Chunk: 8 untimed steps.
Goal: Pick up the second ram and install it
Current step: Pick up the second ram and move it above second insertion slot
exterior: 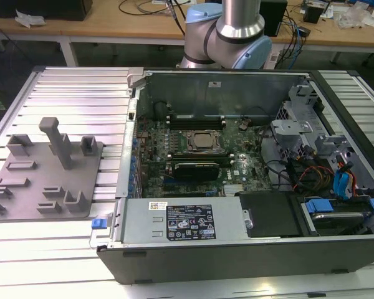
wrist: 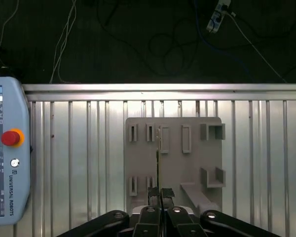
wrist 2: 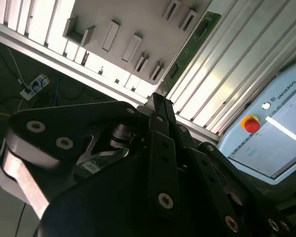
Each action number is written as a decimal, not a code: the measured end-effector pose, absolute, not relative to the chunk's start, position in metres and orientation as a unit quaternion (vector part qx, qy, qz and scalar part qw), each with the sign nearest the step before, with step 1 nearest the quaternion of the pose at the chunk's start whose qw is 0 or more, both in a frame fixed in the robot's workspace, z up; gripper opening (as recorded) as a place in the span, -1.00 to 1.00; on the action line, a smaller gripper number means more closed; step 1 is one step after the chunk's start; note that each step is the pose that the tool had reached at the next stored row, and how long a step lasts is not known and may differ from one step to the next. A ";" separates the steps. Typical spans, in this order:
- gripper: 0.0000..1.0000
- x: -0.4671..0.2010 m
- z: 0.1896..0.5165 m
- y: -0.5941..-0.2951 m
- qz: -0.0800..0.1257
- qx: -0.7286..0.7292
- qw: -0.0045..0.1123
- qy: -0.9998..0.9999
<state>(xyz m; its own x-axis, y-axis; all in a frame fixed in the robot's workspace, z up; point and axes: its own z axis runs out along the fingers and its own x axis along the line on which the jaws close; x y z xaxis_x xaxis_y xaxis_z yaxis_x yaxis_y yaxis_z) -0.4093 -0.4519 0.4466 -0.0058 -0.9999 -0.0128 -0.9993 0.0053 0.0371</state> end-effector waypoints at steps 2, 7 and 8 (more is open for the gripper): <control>-0.82 -0.407 0.447 -0.452 -0.018 0.705 0.009 -0.709; -0.82 -0.370 0.447 -0.452 -0.018 0.705 0.009 -0.709; -0.82 -0.363 0.447 -0.452 -0.018 0.705 0.009 -0.709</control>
